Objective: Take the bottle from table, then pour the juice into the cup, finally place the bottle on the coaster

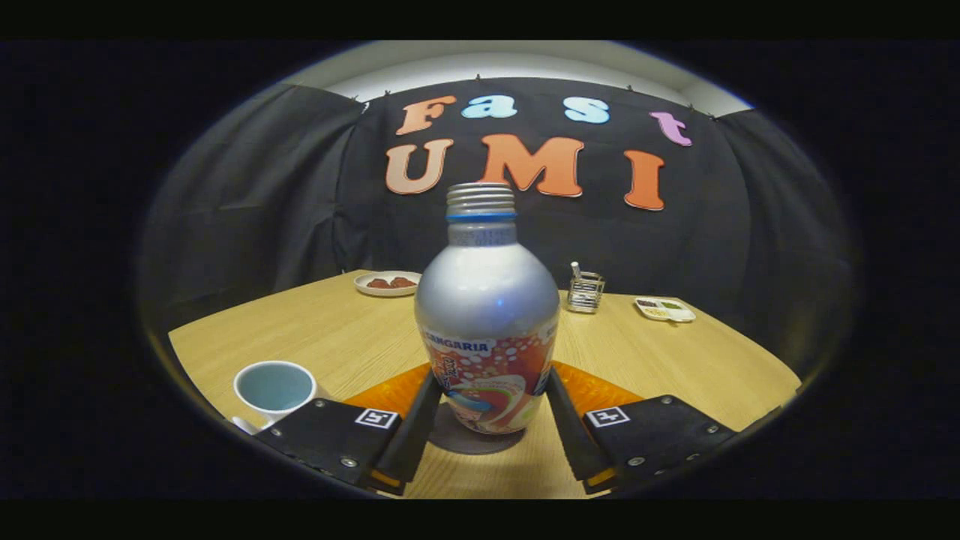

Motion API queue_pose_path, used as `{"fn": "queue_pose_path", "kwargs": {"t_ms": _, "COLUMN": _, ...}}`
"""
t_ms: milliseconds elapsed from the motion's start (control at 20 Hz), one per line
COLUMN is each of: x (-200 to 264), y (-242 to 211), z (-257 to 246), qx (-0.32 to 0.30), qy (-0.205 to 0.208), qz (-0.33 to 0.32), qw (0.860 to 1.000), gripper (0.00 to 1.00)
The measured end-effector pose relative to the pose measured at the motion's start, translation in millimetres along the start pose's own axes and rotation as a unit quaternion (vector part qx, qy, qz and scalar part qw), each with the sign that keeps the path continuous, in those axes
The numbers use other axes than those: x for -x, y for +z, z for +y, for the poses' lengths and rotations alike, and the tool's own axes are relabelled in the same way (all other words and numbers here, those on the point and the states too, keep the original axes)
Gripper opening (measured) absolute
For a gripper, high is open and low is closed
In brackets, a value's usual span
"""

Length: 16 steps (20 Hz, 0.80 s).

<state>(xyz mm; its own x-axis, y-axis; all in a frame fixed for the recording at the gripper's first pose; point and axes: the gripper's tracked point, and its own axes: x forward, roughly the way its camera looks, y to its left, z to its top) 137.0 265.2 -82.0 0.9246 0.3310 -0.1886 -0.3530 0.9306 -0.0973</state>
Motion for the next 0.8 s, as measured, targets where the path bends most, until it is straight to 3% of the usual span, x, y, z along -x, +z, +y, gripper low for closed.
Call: {"fn": "queue_pose_path", "kwargs": {"t_ms": 800, "x": -11, "y": -40, "z": -4, "qx": -0.017, "qy": 0.007, "qz": 0.044, "qw": 0.999, "gripper": 0.81}}
